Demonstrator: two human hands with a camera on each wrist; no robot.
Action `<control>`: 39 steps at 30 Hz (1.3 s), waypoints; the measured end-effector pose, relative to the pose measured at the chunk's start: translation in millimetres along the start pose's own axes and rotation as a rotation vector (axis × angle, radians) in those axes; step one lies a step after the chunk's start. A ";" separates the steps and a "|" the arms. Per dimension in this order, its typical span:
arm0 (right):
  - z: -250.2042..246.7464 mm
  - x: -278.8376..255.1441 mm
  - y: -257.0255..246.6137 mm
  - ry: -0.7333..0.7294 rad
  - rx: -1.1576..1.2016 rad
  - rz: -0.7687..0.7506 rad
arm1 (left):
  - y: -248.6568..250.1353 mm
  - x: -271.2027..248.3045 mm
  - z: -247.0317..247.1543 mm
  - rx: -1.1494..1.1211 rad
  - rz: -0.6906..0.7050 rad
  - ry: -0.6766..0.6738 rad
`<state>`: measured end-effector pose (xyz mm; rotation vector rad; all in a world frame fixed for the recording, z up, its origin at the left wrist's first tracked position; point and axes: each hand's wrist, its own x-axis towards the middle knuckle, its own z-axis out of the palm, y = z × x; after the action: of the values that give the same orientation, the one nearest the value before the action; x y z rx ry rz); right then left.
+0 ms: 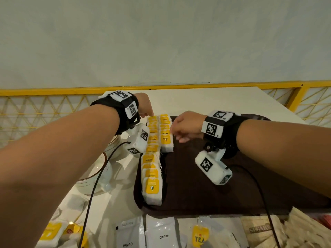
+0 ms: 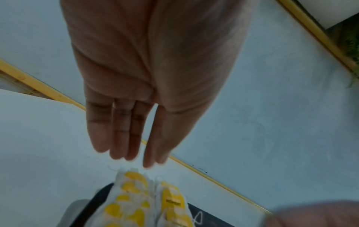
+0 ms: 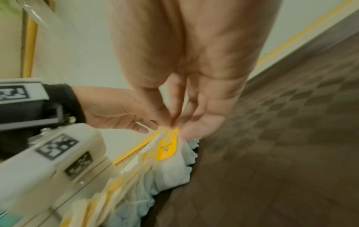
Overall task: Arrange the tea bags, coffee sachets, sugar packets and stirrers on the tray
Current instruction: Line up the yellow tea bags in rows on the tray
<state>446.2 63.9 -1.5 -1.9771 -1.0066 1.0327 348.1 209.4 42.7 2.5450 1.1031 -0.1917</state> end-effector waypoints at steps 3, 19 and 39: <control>-2.2 24.3 5.4 0.238 0.111 0.029 | 0.4 1.3 5.3 -0.027 -0.063 -0.012; -0.3 -68.5 -21.4 -0.100 0.167 -0.059 | 3.7 -40.2 -12.0 -0.418 0.018 -0.088; 30.2 -216.2 46.1 -0.256 -0.878 -0.335 | 49.4 -202.6 101.3 0.095 0.726 -0.343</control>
<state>351.2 -136.8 20.2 -2.2170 -2.1200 0.7119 246.8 2.7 15.4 2.6729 0.0213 -0.4641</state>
